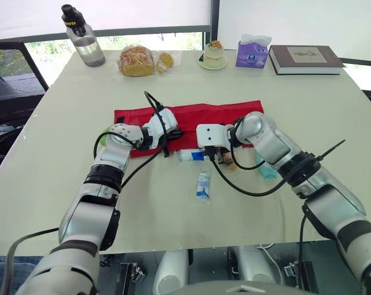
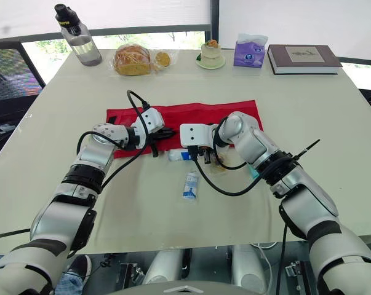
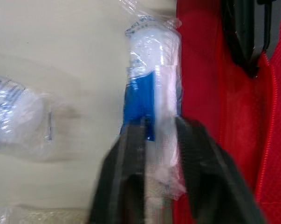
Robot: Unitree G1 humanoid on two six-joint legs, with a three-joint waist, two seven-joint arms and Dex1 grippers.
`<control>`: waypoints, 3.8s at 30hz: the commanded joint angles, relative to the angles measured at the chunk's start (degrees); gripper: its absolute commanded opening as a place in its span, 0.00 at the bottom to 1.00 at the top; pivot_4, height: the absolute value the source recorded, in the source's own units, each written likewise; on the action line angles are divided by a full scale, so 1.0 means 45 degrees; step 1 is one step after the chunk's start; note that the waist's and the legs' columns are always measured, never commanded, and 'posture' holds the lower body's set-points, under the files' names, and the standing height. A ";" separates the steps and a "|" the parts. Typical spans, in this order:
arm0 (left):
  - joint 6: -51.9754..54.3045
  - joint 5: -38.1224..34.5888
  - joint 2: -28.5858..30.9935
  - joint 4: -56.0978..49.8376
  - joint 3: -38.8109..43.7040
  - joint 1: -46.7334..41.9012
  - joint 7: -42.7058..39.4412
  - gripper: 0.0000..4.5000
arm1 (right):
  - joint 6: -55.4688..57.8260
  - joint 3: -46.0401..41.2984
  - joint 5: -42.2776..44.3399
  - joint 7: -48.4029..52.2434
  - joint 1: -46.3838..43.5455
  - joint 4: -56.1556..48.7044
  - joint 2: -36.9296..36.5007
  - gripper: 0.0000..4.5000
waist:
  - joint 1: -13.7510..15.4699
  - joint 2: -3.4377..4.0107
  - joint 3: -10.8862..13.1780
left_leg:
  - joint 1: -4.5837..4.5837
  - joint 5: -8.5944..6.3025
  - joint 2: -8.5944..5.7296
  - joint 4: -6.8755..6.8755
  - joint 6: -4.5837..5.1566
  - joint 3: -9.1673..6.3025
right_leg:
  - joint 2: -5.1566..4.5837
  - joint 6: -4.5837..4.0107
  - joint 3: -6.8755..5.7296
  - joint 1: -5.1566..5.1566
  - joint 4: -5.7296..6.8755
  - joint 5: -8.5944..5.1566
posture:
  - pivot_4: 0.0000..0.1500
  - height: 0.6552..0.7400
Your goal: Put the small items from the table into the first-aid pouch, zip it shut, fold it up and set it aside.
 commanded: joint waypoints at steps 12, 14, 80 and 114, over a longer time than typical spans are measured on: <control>-0.0184 -0.0165 0.0045 -0.0223 0.0249 0.0063 0.0157 0.00 | 0.0711 -0.0455 0.0096 0.0232 0.0093 -0.0734 -0.0054 0.01 | -0.0008 0.0002 0.0001 | -0.0001 0.0000 0.0000 -0.0002 0.0000 0.0000 | 0.0000 0.0000 0.0000 -0.0001 -0.0001 0.0000 | 1.00 0.92; -0.0192 -0.0166 0.0058 -0.0214 0.0258 0.0060 0.0163 0.00 | 0.0915 -0.0648 0.0299 0.0219 0.0059 -0.0860 0.0034 0.00 | -0.0009 0.0002 0.0002 | 0.0000 0.0000 0.0000 -0.0002 0.0000 0.0001 | 0.0000 0.0000 0.0000 -0.0001 -0.0001 0.0000 | 1.00 0.92; 0.2199 -0.0751 -0.1154 -0.4246 0.0592 0.1228 0.1888 0.00 | 1.5119 -0.7156 0.7067 -0.5425 0.0922 -0.0136 0.2884 0.00 | -0.0298 0.0009 -0.0006 | 0.0020 0.0000 -0.0004 -0.0085 0.0000 -0.0003 | -0.0004 -0.0005 0.0005 -0.0003 -0.0019 0.0002 | 1.00 0.92; 0.1688 -0.1254 -0.1657 -0.3177 0.1101 0.0946 0.2556 0.00 | 1.6380 -1.3265 1.1874 -1.1587 0.1554 -0.1457 0.3639 0.00 | -0.0306 0.0009 -0.0005 | 0.0015 0.0000 -0.0003 -0.0091 0.0001 -0.0003 | -0.0004 -0.0006 0.0009 -0.0012 -0.0014 0.0003 | 1.00 0.92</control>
